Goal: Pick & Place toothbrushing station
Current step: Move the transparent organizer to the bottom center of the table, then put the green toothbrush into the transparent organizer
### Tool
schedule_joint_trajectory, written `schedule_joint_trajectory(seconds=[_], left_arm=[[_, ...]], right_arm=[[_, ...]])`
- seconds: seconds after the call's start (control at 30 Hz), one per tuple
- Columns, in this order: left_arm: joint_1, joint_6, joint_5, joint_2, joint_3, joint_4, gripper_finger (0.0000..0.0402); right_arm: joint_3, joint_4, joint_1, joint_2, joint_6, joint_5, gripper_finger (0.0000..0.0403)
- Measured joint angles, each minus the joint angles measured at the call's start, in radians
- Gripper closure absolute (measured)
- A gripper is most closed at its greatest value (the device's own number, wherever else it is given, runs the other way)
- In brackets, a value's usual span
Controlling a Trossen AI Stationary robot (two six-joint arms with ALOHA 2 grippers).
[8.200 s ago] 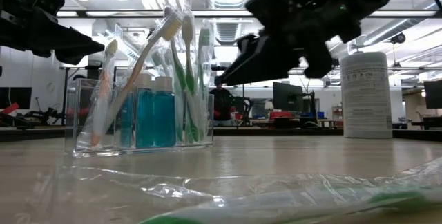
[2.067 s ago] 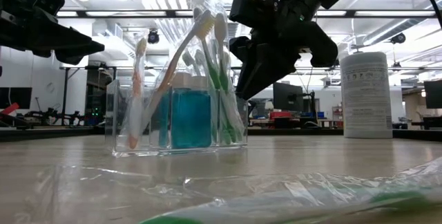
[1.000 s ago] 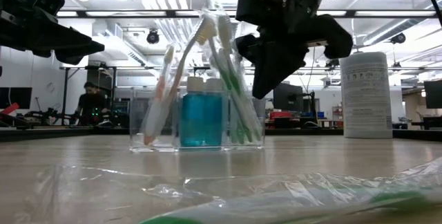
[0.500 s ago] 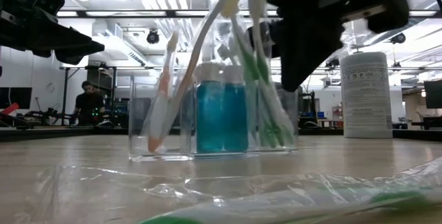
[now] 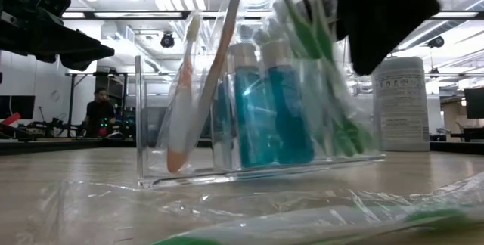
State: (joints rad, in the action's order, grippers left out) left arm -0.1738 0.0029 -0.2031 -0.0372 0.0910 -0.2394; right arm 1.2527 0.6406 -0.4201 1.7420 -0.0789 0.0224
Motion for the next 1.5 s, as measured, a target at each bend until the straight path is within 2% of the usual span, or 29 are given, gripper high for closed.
schedule_joint_trajectory(seconds=[0.3,0.83,1.0,1.2,1.5], left_arm=[[0.0,0.0,0.0,0.0,0.0,0.0,0.022],[0.0,0.0,0.0,0.0,0.0,0.0,0.022],[0.0,0.0,0.0,0.0,0.0,0.0,0.022],[0.0,0.0,0.0,0.0,0.0,0.0,0.022],[0.0,0.0,0.0,0.0,0.0,0.0,0.022]], right_arm=[[-0.002,0.0,-0.091,0.0,0.084,-0.105,0.0394],[-0.003,-0.004,-0.093,-0.002,0.135,-0.119,0.0352],[0.021,0.04,-0.093,-0.023,0.211,-0.141,0.0341],[0.027,0.083,-0.106,-0.109,0.254,-0.241,0.0324],[-0.006,0.066,-0.2,-0.253,0.329,-0.407,0.0311]])
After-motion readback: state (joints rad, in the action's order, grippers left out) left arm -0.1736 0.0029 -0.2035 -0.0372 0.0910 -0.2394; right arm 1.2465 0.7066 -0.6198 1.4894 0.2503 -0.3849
